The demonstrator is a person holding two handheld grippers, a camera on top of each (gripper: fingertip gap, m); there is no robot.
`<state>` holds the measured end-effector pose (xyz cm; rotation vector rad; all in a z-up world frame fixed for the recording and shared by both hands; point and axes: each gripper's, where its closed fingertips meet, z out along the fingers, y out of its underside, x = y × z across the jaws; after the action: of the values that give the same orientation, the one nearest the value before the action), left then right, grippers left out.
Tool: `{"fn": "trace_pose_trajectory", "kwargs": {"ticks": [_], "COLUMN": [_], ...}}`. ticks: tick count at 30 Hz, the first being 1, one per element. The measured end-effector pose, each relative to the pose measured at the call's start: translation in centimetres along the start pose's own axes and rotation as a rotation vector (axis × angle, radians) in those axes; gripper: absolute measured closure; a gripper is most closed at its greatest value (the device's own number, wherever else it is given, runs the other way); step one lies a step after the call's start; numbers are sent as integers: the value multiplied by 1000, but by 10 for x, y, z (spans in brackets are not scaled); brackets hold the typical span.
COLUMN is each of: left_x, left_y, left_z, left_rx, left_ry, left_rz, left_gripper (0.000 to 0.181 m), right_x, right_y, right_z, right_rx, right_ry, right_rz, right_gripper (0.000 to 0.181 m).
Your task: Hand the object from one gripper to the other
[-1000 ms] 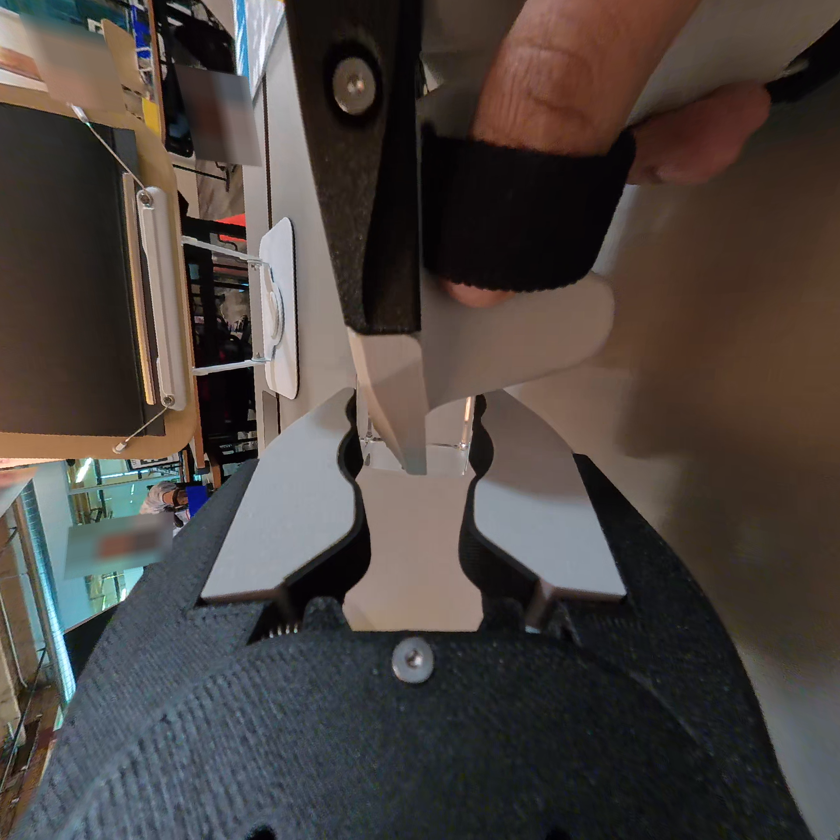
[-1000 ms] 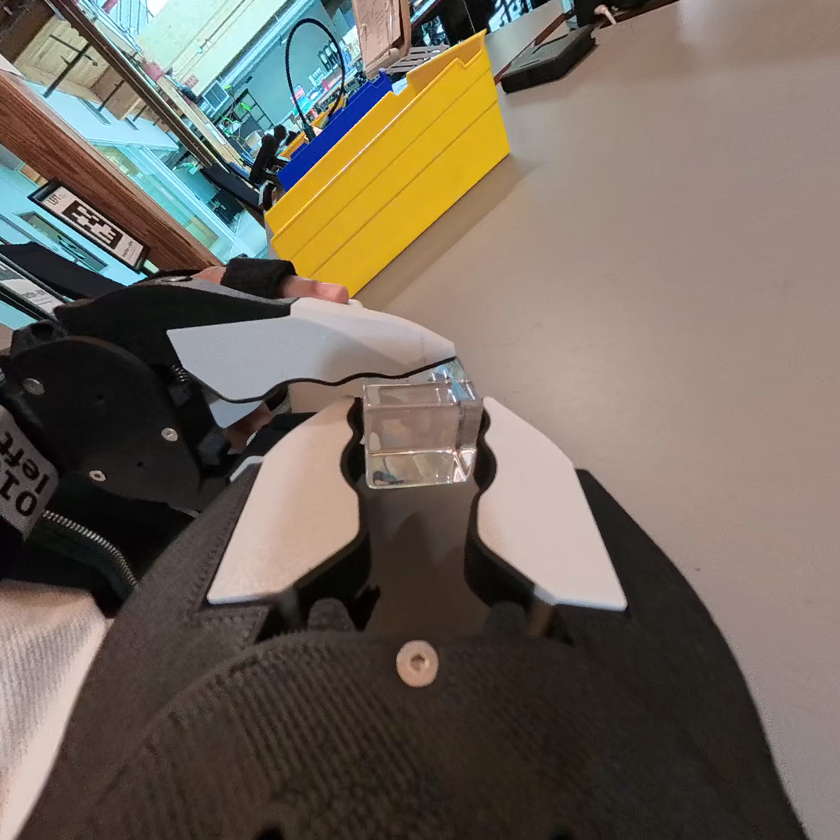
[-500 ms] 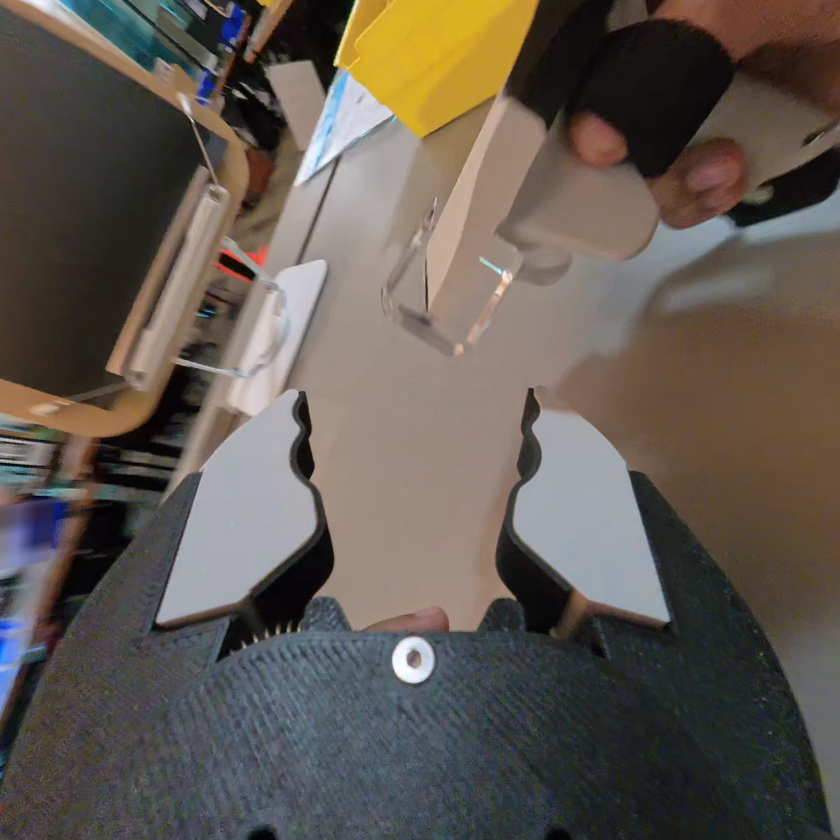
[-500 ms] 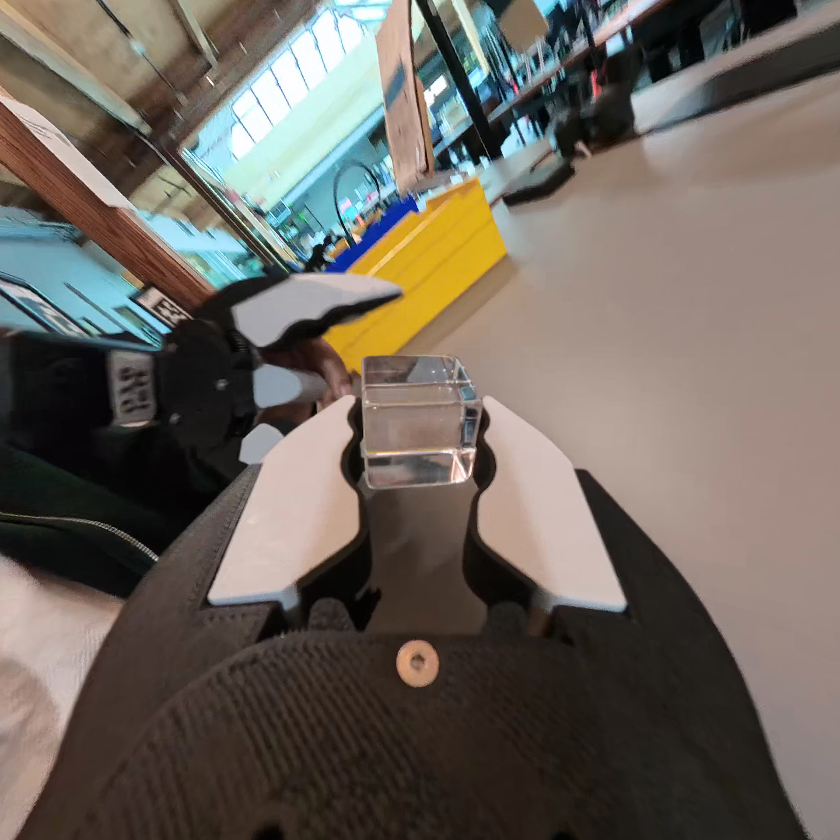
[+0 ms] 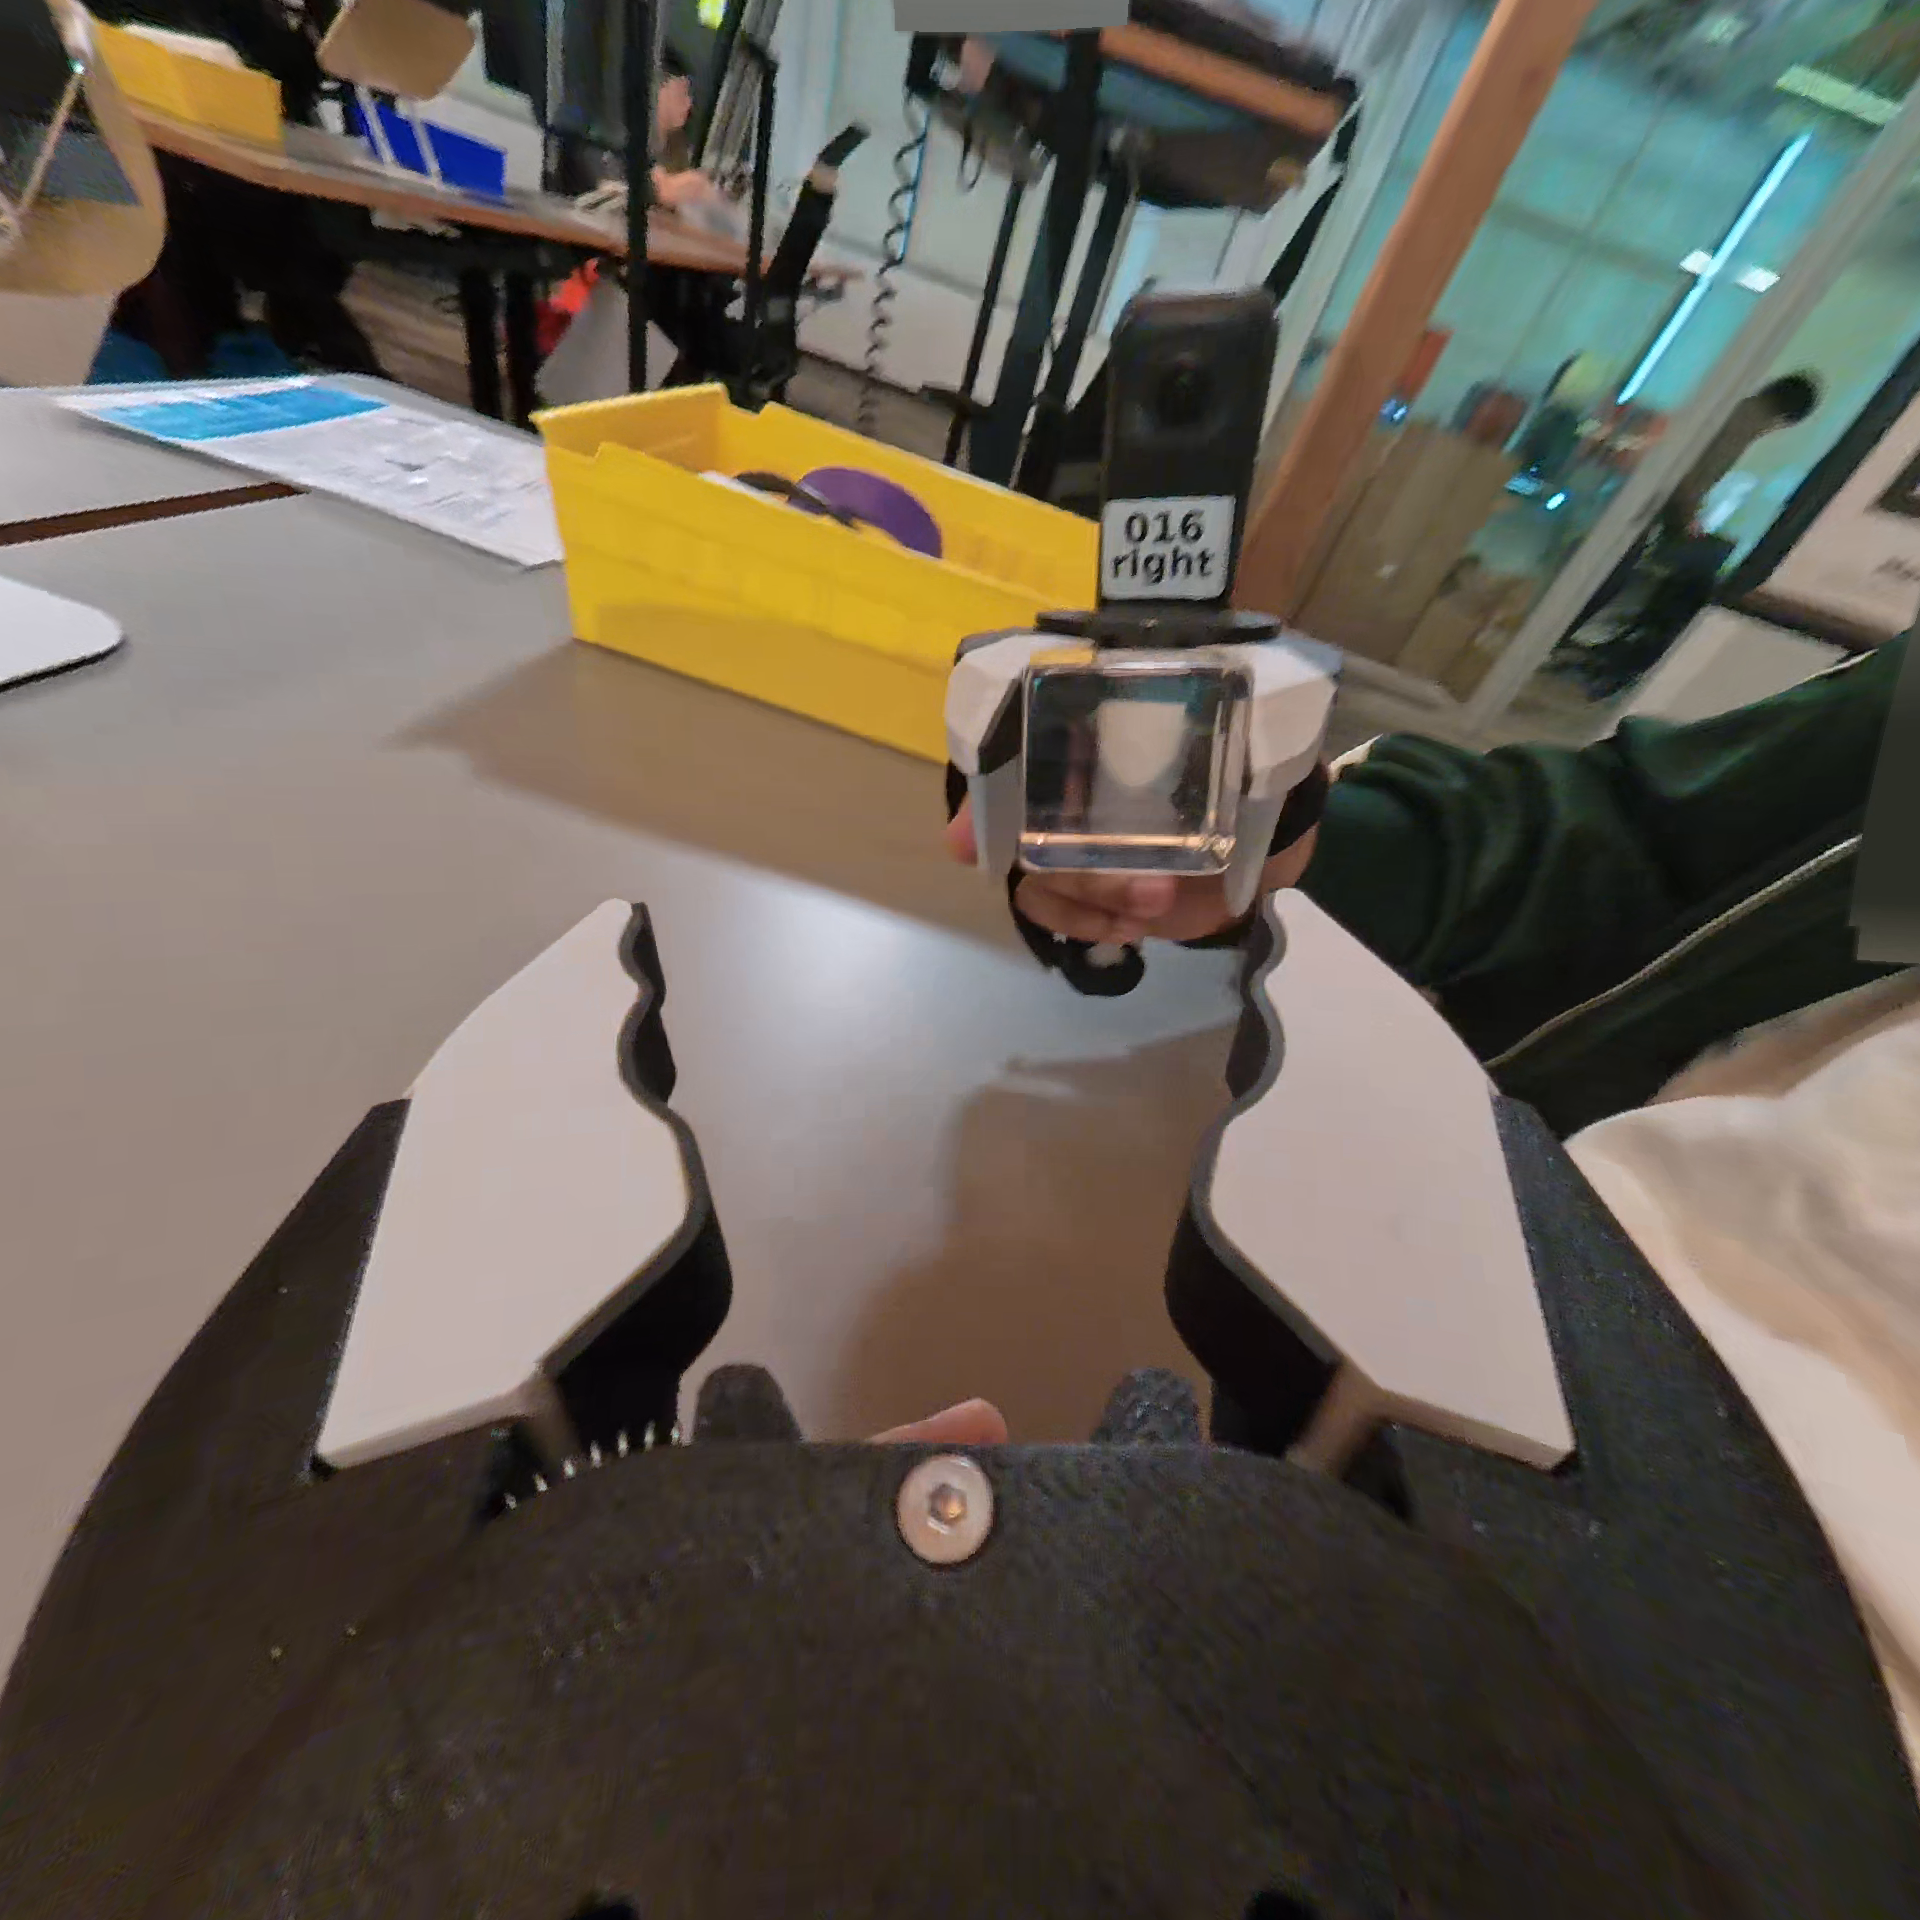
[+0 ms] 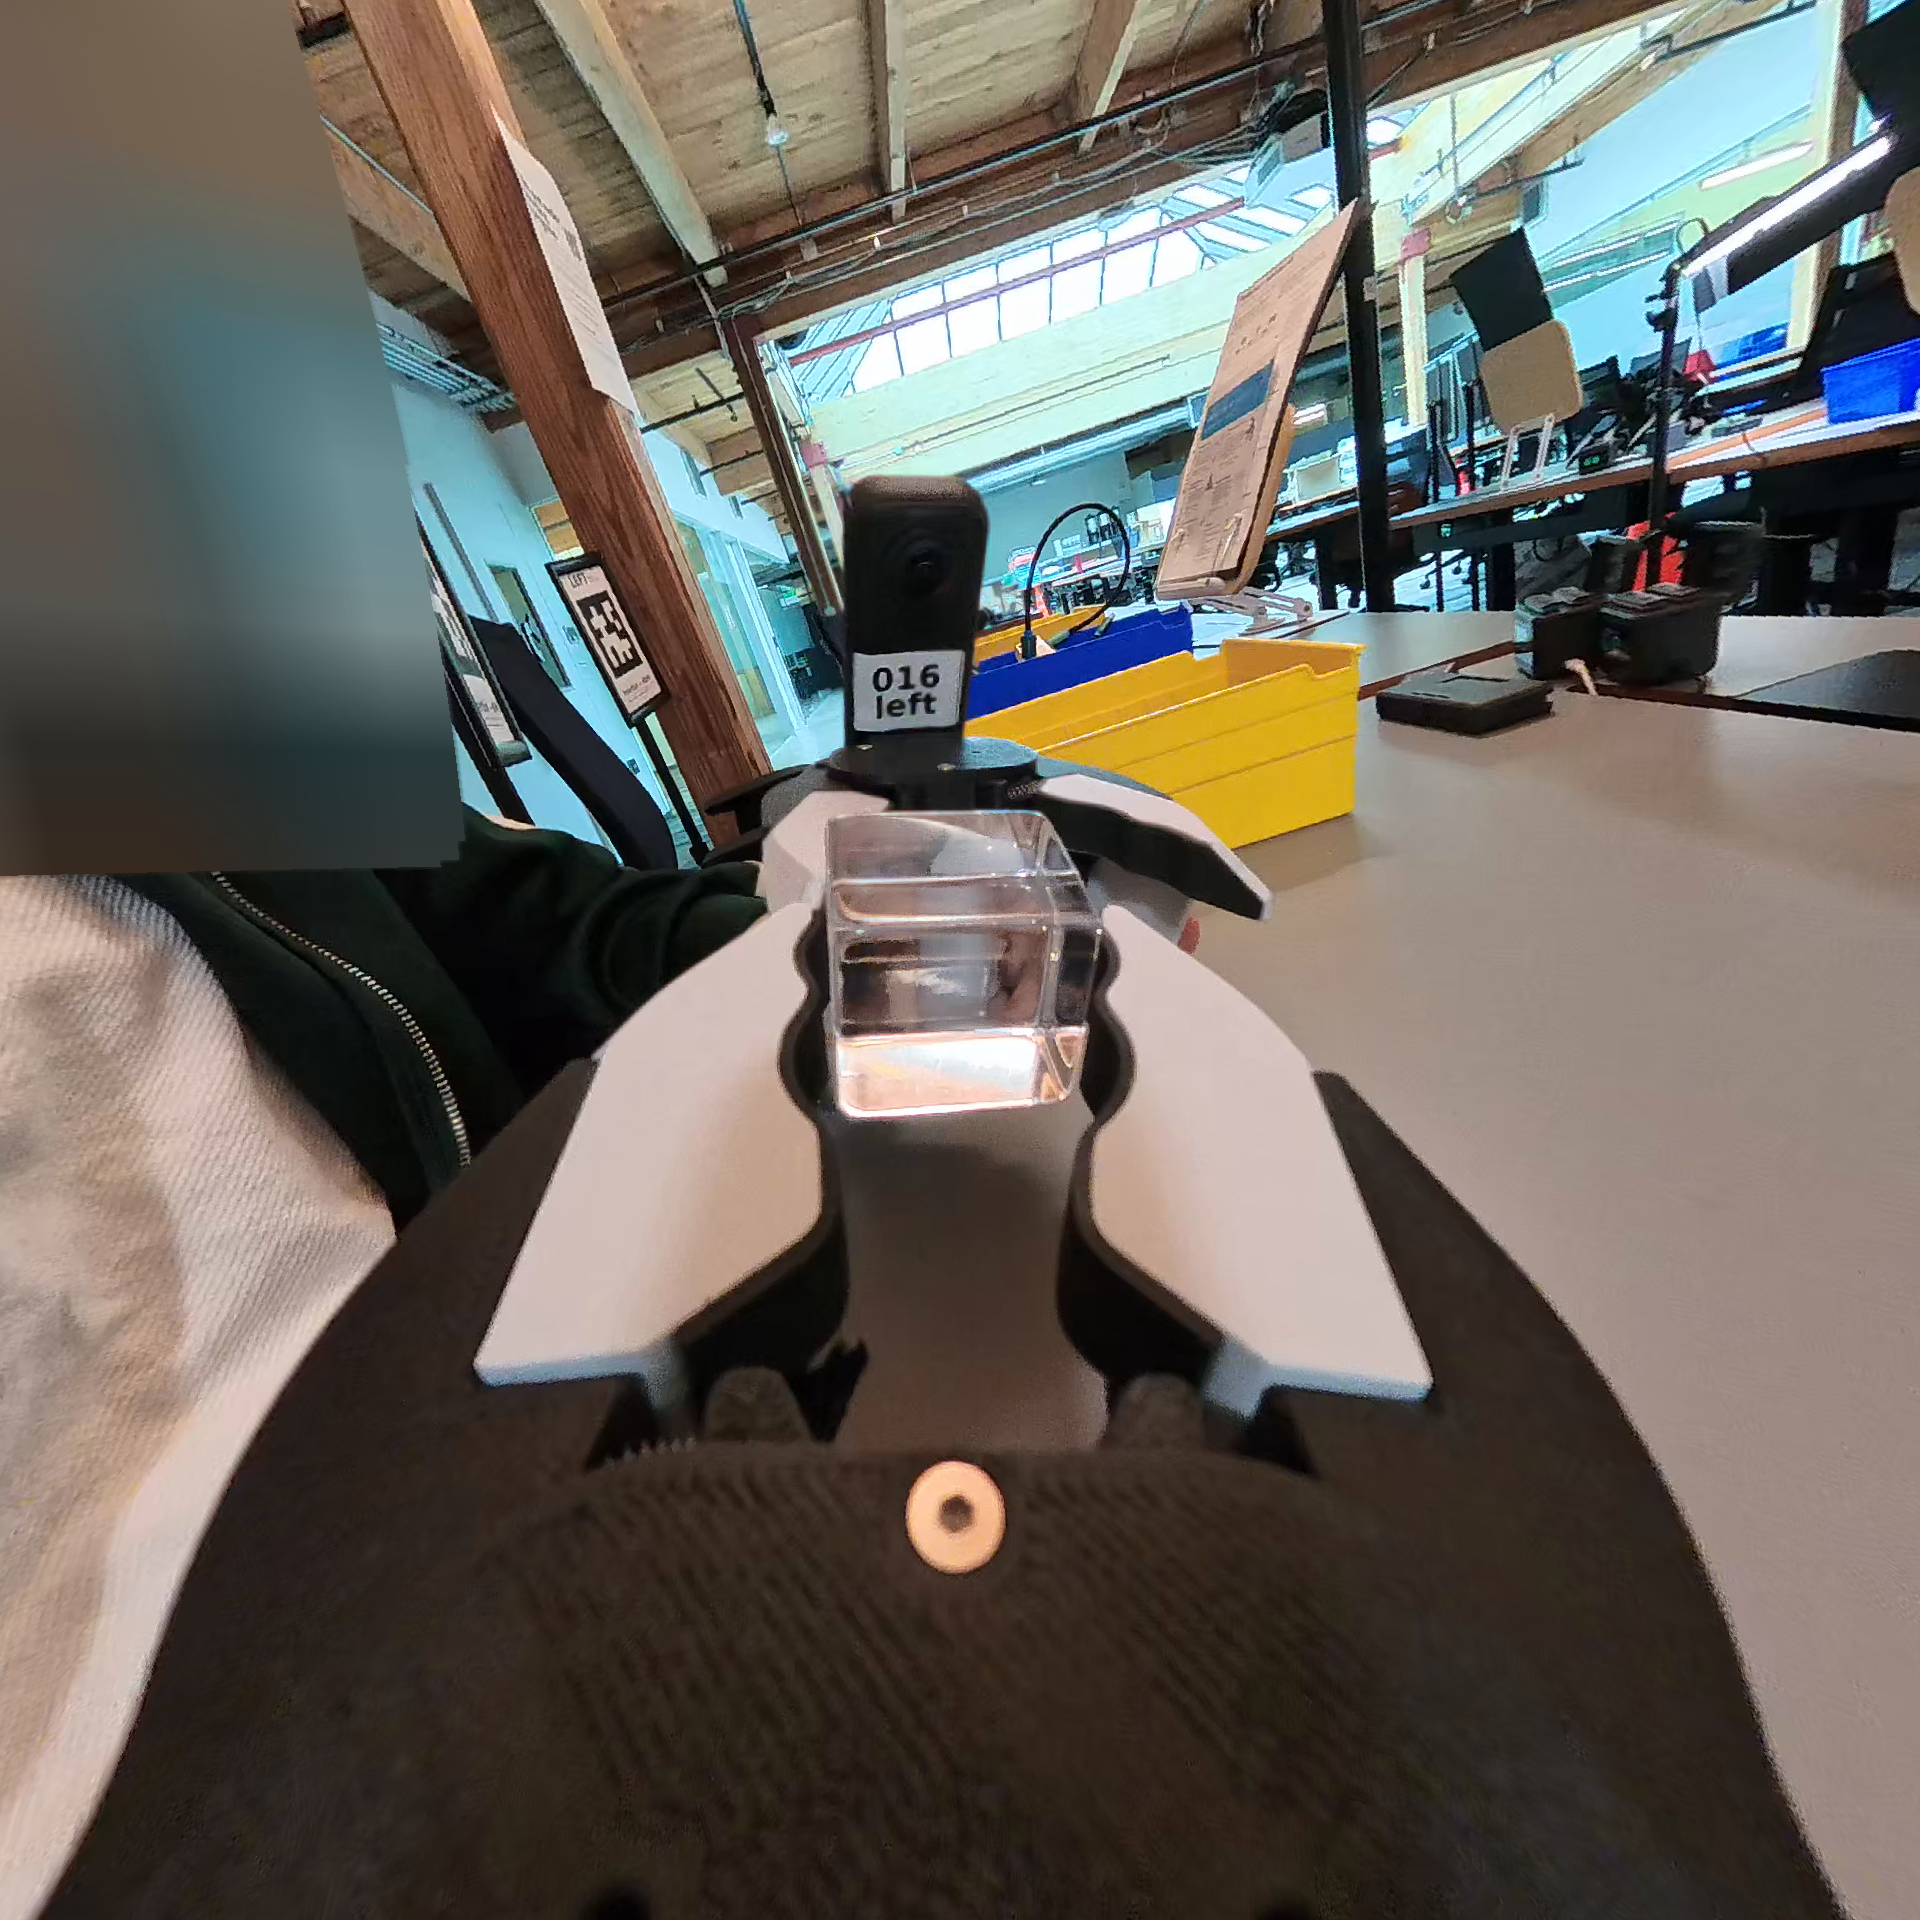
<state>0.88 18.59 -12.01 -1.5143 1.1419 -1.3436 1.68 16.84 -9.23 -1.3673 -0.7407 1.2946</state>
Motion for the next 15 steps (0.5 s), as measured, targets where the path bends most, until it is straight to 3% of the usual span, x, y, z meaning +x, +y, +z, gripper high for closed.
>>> {"fn": "trace_pose_trajectory", "kwargs": {"ticks": [15], "left_x": [4], "left_y": [-7], "left_z": [-6], "left_rx": [97], "left_ry": [173], "left_rz": [-223], "left_gripper": [95], "right_x": [6], "right_y": [4], "right_z": [2], "right_rx": [-18], "right_ry": [37], "right_rz": [-59], "right_gripper": [134]}}
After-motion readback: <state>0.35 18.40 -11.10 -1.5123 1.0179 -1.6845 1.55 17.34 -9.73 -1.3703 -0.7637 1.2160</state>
